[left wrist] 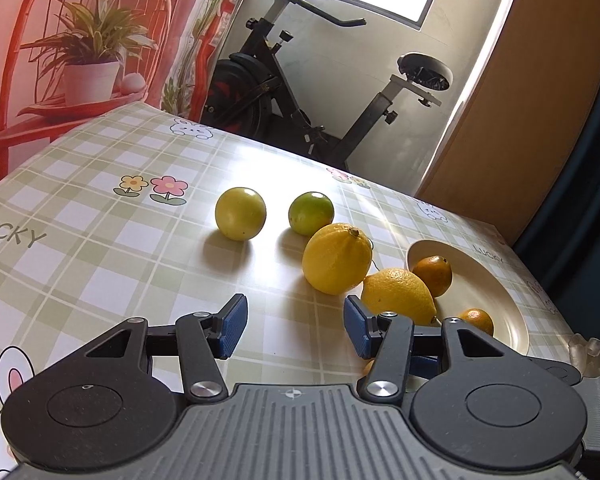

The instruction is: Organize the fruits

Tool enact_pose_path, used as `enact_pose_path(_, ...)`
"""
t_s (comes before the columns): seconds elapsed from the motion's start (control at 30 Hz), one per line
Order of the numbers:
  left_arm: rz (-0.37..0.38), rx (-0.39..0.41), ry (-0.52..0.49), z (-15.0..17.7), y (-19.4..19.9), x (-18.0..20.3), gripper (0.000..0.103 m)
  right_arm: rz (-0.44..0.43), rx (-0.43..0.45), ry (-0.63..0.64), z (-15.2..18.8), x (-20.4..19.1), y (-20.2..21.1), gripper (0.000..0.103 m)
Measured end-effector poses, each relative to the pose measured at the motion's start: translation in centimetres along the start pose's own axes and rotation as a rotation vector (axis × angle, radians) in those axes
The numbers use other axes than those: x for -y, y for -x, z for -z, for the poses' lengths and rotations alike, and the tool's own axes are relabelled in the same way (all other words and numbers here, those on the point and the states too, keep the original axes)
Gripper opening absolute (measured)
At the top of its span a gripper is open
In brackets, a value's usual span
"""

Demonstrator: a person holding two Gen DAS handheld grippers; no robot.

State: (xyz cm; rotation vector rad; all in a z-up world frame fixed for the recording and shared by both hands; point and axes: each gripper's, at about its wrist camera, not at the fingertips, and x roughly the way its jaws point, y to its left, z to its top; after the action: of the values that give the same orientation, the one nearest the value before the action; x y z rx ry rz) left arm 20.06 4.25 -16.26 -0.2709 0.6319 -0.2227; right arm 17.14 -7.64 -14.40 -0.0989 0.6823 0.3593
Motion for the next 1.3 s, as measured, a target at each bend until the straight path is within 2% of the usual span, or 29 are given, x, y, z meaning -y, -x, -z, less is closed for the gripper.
enact_pose_path(0.13,0.003,0.002,-0.002,0.1,0.1,0.1,0.056,-0.019,-0.003,0.005,0.2,-0.2,-0.2,0.03)
enact_pose_path(0.3,-0.013,0.016,-0.008,0.2,0.2,0.4,0.056,-0.028,0.021,0.0,0.6,0.2,0.5,0.03)
enact_pose_path(0.43,-0.043,0.014,-0.009,0.4,0.1,1.1,0.056,0.003,0.046,-0.024,1.2,1.4,1.4,0.03)
enact_pose_path(0.53,-0.036,0.019,-0.015,0.5,0.1,1.8,0.056,0.036,0.061,-0.028,1.8,2.2,2.1,0.03)
enact_pose_path(0.7,-0.002,-0.011,-0.087,1.1,-0.5,3.8,0.056,0.059,0.075,-0.076,2.4,4.0,3.0,0.03)
enact_pose_path(0.93,0.008,-0.075,-0.161,2.2,-1.7,5.8,0.055,0.029,0.084,-0.142,2.9,5.6,3.4,0.03)
enact_pose_path(1.2,-0.017,-0.072,-0.242,1.9,-2.6,6.9,0.051,-0.009,0.09,-0.189,3.1,6.4,3.6,0.031)
enact_pose_path(1.3,-0.021,-0.102,-0.268,2.0,-3.5,7.1,0.047,-0.018,0.086,-0.197,3.1,6.7,3.6,0.031)
